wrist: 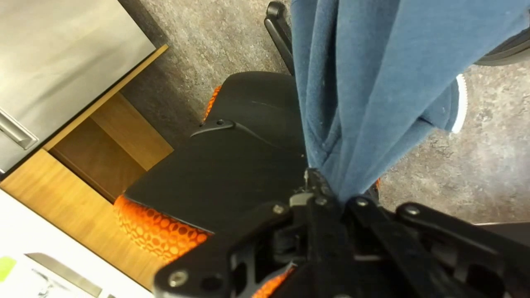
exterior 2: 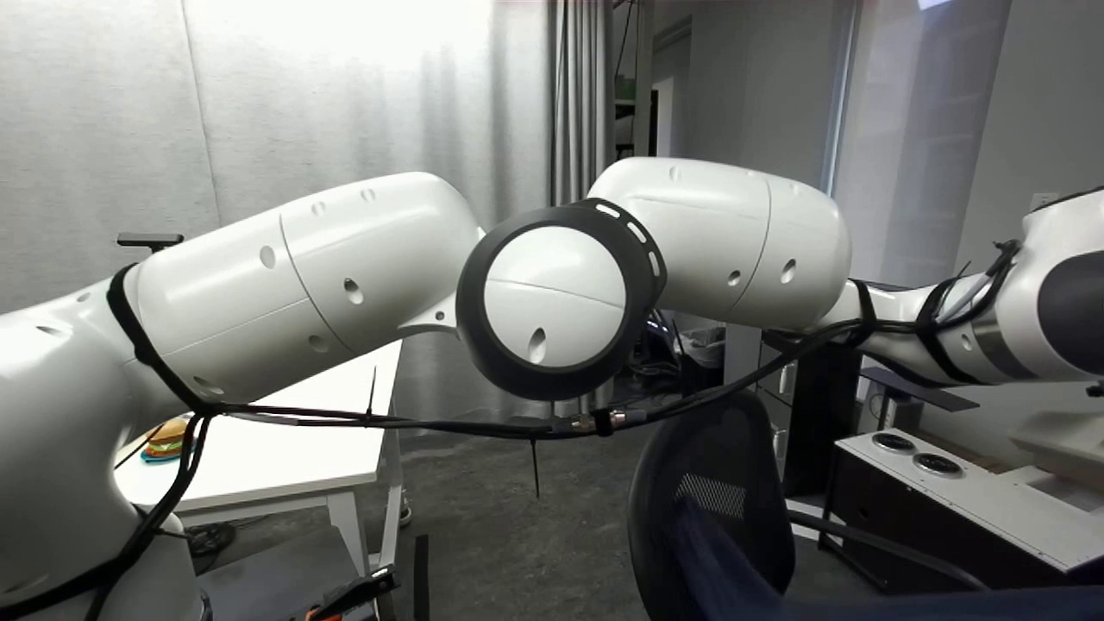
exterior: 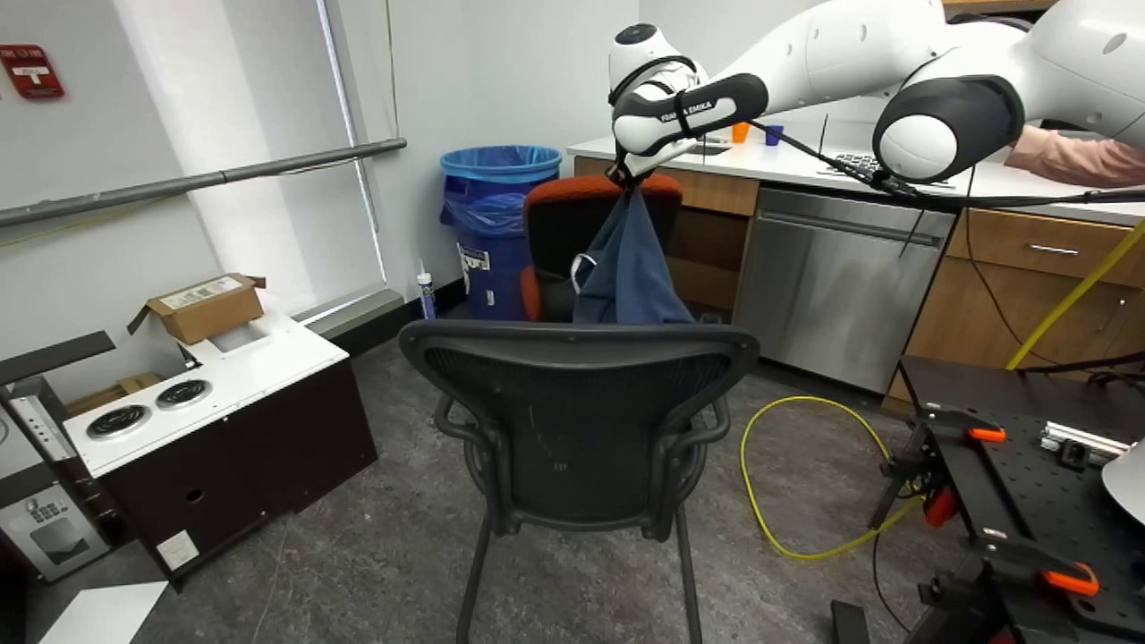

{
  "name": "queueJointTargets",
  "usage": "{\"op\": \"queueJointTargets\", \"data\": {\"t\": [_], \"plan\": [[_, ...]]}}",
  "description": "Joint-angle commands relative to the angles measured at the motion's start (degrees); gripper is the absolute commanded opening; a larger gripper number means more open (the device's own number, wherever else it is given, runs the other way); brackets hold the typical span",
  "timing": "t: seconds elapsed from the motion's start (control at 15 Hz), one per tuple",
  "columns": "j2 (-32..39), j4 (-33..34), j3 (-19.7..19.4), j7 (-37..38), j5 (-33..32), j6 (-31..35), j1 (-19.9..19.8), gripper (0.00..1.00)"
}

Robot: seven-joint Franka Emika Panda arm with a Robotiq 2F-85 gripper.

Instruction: Put the hoodie on the seat of the chair

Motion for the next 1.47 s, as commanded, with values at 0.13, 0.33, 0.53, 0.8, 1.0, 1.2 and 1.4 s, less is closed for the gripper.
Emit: {"op": "queueJointTargets", "data": {"t": [0.13,0.33,0.53,0.8,1.0,1.2,1.4], "plan": [[2.73,9.55,1.94,-0.96,-3.43,-3.73,-0.58,0.01],[4.10,11.46,4.44,-5.59,-4.46,-4.93,1.27,0.01],[5.44,12.74,9.43,-12.01,-2.66,-6.16,3.49,0.01],[7.71,13.62,13.78,-17.80,-2.18,-9.07,6.62,0.01],[8.68,13.88,14.65,-18.69,-2.26,-12.04,7.84,0.01],[7.42,12.46,15.32,-19.59,-1.80,-15.71,7.88,0.01],[4.59,9.09,16.46,-21.77,-0.98,-20.58,7.75,0.30]]}}
